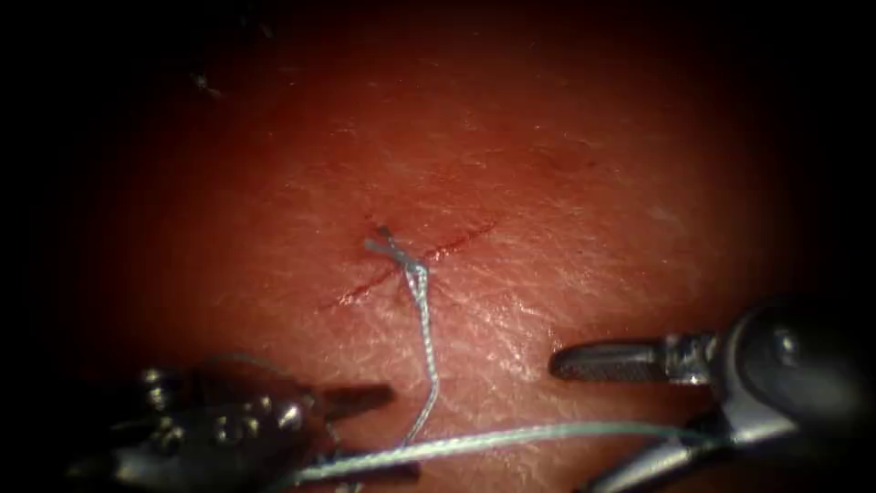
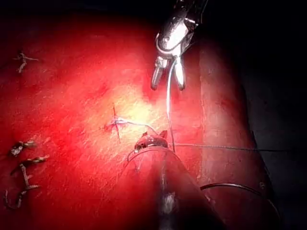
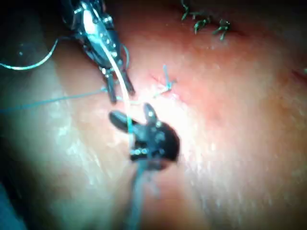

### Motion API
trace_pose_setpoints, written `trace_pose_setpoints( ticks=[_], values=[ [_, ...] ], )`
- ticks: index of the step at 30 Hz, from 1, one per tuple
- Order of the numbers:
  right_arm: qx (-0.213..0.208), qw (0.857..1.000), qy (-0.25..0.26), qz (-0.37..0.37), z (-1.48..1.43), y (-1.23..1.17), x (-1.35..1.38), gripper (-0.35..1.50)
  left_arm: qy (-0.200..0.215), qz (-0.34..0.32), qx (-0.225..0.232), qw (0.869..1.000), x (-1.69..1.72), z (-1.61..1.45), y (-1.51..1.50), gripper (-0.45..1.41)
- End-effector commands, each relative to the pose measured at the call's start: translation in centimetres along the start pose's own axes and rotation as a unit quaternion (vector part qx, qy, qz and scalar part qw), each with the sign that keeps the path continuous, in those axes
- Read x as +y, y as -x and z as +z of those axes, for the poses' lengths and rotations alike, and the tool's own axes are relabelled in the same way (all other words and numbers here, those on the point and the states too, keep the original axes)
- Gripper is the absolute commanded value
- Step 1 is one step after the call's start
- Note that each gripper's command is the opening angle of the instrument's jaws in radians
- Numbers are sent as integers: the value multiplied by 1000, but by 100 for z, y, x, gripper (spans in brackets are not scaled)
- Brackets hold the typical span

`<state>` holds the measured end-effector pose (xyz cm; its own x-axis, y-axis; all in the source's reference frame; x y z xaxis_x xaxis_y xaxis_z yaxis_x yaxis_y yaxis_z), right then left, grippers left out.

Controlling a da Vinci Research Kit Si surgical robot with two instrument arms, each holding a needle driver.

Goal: Wound Closure

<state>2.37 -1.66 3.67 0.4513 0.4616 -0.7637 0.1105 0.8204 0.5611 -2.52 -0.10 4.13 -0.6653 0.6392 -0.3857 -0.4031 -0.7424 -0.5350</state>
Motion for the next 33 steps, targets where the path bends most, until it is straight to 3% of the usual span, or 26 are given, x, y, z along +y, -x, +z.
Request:
trace_pose_setpoints(
  ticks=[1, 8, 16, 21, 28, 33],
  values=[
    [1, 1000, -2, 0, 9, 4, -1, 121, 1, -1, -1, 1000, 5, 8, 3, 41],
    [1, 1000, -2, 0, 9, 4, 0, 123, 16, 0, -12, 1000, 18, 9, 7, 9],
    [1, 1000, -2, 0, 9, 4, 0, 123, 20, 1, -19, 1000, 22, 3, 12, -8],
    [1, 1000, -2, 0, 9, 4, 0, 123, 13, 33, -19, 999, 16, 0, 7, -43],
    [2, 1000, 6, -5, 12, -1, 6, 119, -7, 63, -15, 998, 10, -20, -20, -45],
    [30, 997, 63, -36, 25, -13, 23, 118, -13, 75, -14, 997, -1, -35, -34, -45]
  ],
)
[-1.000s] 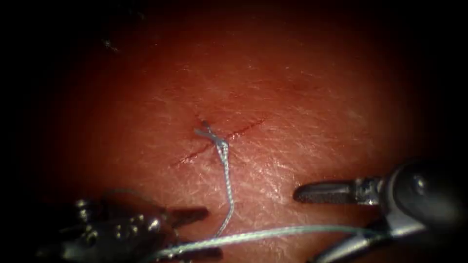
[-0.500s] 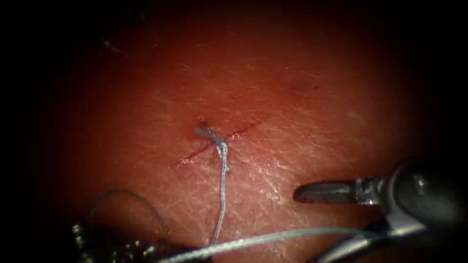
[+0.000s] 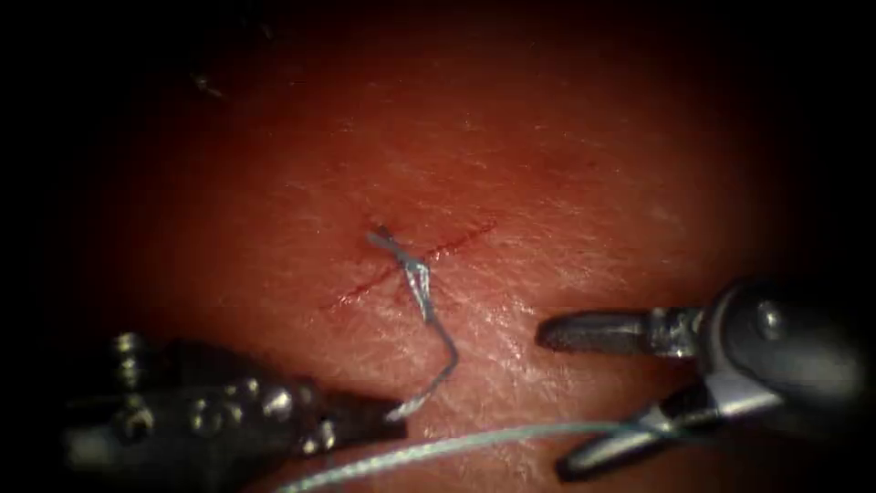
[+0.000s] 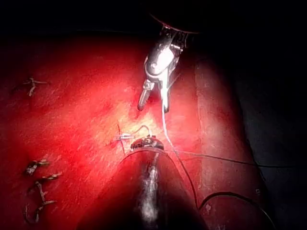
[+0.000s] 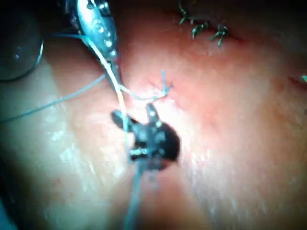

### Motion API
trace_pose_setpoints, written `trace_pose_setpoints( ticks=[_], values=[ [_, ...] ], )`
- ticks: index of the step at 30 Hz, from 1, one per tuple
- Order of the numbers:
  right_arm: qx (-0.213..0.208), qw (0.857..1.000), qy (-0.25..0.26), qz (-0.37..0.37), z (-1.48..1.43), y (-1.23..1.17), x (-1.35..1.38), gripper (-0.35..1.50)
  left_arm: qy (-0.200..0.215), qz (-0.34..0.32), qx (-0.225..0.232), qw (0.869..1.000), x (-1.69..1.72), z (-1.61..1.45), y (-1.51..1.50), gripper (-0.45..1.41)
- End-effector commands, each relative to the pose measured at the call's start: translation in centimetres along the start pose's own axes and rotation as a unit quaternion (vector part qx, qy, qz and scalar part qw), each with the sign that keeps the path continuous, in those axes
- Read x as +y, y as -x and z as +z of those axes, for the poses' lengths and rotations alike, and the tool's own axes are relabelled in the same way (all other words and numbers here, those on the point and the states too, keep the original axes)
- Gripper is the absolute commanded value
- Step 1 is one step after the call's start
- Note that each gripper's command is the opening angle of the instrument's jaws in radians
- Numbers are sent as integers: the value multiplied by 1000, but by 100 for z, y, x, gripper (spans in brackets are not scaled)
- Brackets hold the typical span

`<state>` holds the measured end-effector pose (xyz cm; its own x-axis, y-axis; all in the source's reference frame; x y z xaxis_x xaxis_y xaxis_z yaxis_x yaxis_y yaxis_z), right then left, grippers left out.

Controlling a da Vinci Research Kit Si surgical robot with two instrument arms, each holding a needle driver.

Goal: Wound Closure

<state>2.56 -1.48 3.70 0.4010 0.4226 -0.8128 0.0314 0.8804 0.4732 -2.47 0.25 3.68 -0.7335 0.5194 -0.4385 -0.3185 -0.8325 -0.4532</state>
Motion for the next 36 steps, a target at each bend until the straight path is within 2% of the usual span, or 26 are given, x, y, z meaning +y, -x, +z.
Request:
trace_pose_setpoints(
  ticks=[1, 8, 15, 25, 36],
  values=[
    [7, 1000, 11, -13, 17, 0, 4, 118, 1, 0, 0, 1000, 0, 5, 0, -45],
    [28, 998, 46, -43, 43, -7, 12, 119, -9, 7, 1, 1000, -15, -17, -6, -45],
    [32, 996, 62, -63, 69, -4, 19, 119, -12, 7, 0, 1000, -15, -18, -3, -45],
    [31, 995, 52, -76, 105, 4, 21, 119, -16, 8, 0, 1000, -18, -19, -1, -45],
    [26, 995, 51, -86, 124, 9, 19, 119, -17, 6, -1, 1000, -18, -20, 1, -45]
  ],
)
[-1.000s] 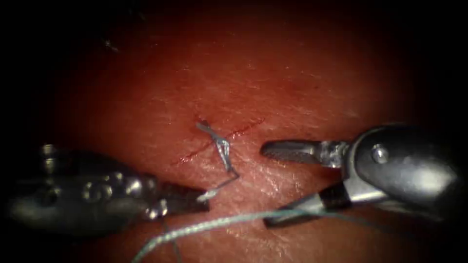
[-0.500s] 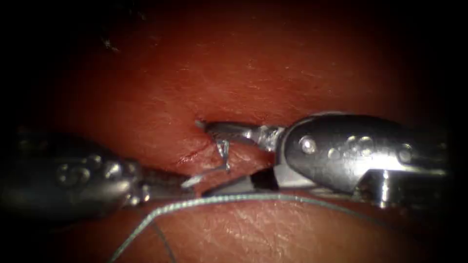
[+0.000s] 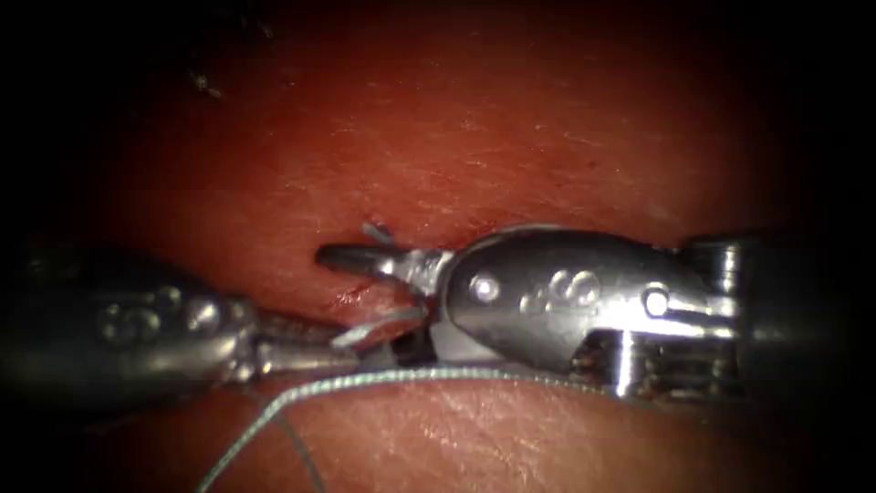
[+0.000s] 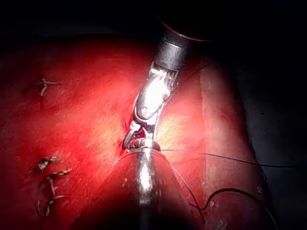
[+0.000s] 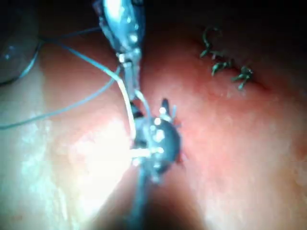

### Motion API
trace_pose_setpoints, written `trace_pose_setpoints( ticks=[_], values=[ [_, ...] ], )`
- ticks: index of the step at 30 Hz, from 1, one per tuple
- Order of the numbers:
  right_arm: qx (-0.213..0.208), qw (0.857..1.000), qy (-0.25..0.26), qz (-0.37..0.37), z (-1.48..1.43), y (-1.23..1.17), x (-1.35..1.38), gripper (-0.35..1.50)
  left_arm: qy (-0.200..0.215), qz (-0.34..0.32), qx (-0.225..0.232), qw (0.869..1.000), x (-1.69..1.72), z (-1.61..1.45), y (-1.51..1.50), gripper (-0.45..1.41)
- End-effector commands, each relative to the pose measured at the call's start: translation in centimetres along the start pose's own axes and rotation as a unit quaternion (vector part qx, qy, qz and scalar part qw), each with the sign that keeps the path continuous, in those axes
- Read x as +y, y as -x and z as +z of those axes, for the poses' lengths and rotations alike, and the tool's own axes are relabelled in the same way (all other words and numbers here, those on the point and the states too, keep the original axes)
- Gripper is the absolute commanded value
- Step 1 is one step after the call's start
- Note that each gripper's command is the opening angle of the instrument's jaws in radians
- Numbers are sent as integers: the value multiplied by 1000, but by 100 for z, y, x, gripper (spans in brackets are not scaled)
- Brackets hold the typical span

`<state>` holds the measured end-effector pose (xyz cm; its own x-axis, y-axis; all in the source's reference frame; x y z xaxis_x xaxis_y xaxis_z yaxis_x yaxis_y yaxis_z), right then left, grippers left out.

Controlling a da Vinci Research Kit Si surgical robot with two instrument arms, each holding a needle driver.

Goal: Wound Closure

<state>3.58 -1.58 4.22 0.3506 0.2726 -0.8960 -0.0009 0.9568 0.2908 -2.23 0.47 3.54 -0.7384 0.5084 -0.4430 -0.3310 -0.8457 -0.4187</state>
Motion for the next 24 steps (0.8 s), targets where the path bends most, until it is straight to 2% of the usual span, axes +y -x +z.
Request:
trace_pose_setpoints(
  ticks=[1, 8, 13, 15, 16, 20, 21, 24],
  values=[
    [1, 1000, -3, -2, 14, 5, -4, 119, 3, 0, 0, 1000, 3, 8, 1, -45],
    [1, 1000, 2, -2, 24, 8, 1, 119, 3, 0, 0, 1000, 3, 6, 4, -45],
    [1, 1000, 0, -5, 28, 19, 3, 119, 3, 0, 0, 1000, 2, 5, 6, -45],
    [3, 1000, 0, -5, 27, 21, 5, 114, 3, 0, 0, 1000, 2, 5, 6, -45],
    [3, 1000, -3, -5, 26, 20, 6, 106, 3, 0, 0, 1000, 2, 5, 6, -45],
    [11, 1000, -26, -5, 26, 18, 4, -11, 3, 0, 0, 1000, 2, 5, 6, -45],
    [12, 1000, -28, -6, 26, 18, 3, -35, 3, 0, 0, 1000, 2, 5, 6, -45],
    [14, 999, -39, -12, 27, 20, 1, -35, 5, 0, 0, 1000, 3, 5, 6, -45]
  ],
)
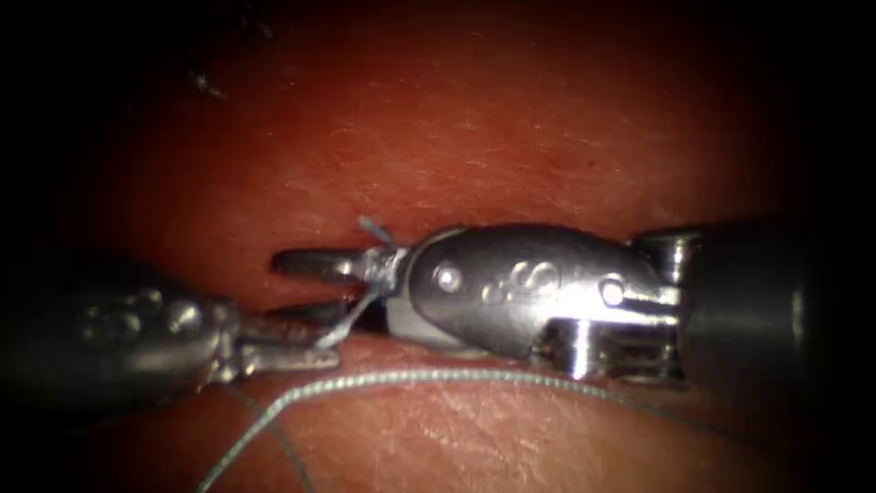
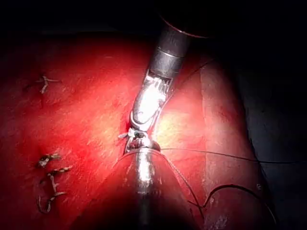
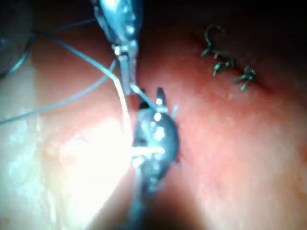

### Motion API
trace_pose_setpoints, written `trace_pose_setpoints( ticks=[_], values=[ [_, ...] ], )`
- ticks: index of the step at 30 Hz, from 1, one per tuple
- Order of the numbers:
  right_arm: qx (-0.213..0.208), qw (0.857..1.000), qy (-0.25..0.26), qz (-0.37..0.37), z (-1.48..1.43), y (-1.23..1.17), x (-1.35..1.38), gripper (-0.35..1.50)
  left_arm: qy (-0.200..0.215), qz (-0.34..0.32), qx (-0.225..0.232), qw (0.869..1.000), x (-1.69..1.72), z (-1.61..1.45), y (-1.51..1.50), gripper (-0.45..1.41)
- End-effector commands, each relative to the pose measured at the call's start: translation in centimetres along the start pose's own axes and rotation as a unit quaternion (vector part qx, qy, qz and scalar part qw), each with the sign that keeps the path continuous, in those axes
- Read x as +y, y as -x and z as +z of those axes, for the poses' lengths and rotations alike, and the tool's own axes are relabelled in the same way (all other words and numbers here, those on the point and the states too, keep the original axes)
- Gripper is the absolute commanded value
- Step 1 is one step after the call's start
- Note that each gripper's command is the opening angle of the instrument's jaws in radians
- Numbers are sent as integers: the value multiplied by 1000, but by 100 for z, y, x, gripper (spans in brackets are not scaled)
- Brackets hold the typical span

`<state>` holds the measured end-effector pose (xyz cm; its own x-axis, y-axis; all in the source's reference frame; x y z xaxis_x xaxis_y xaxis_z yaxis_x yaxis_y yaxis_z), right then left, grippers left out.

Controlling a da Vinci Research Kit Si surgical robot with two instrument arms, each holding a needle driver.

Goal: Wound Closure

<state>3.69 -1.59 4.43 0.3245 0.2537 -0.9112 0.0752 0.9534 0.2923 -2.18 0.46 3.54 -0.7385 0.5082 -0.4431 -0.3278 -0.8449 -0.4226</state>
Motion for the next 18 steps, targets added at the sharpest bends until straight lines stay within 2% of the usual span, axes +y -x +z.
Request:
trace_pose_setpoints(
  ticks=[1, 7, 18],
  values=[
    [1, 1000, -5, -3, 9, 5, -2, -35, 2, 0, 0, 1000, 3, 9, 1, -45],
    [-2, 1000, -10, -19, 6, -4, -2, -35, 2, 0, 0, 1000, 3, 8, 2, -45],
    [-24, 999, -24, -37, 9, 1, -7, -35, 4, 2, 3, 1000, 3, 4, 1, -45]
  ],
)
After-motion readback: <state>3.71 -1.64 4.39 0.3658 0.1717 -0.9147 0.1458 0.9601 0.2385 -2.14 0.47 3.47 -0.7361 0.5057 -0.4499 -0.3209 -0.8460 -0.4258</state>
